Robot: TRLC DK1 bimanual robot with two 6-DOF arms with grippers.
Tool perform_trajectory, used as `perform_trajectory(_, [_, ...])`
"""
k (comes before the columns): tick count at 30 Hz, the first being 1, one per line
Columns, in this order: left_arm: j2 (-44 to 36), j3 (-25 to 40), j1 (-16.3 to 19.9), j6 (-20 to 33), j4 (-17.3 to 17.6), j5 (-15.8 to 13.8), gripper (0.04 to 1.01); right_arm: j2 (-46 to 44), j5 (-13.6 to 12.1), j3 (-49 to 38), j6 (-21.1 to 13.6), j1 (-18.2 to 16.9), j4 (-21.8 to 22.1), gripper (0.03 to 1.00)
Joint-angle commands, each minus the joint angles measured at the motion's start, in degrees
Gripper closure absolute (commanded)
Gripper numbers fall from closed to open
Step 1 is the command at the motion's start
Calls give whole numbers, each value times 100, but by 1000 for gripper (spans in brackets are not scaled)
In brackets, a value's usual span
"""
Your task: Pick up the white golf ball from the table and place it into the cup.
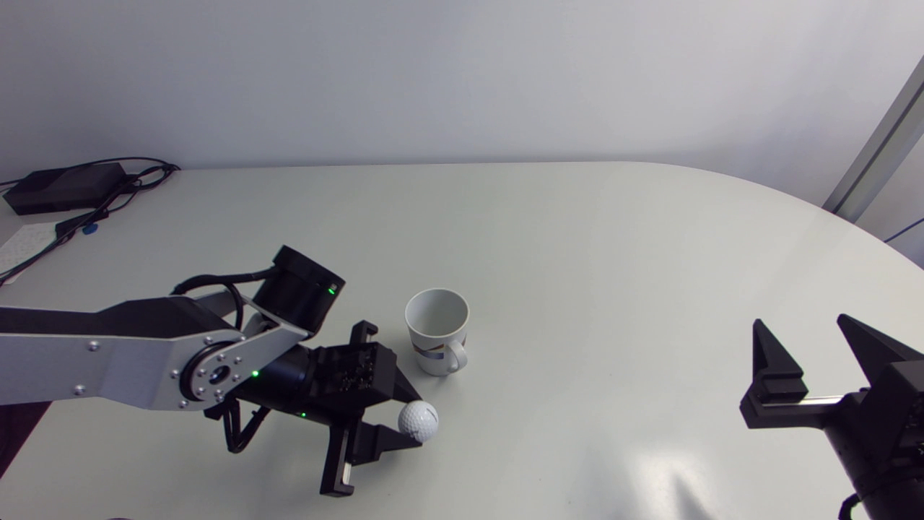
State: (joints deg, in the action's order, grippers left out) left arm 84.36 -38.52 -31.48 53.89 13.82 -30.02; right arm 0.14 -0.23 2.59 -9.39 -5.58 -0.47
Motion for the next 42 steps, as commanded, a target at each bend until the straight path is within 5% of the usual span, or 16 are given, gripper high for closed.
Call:
perform_trajectory(1, [-350,-226,90,-221,77,-92,634,-32,-47,-259,25,31,-15,70])
perform_trajectory(7, [-429,-621,327,-827,6,-109,633,-32,-47,-259,25,40,-15,70])
perform_trajectory(17, [178,-1114,512,-1627,-627,-83,633,-32,-47,-259,25,31,-23,70])
perform_trajectory(21, [432,-1263,512,-1952,-952,154,633,-32,-47,-259,25,31,-23,70])
perform_trajectory(32, [1065,-1615,477,-2339,-1347,462,631,-32,-47,-259,25,31,-23,70])
perform_trajectory(42, [1329,-1738,441,-2401,-1365,831,620,-32,-47,-259,25,40,-23,70])
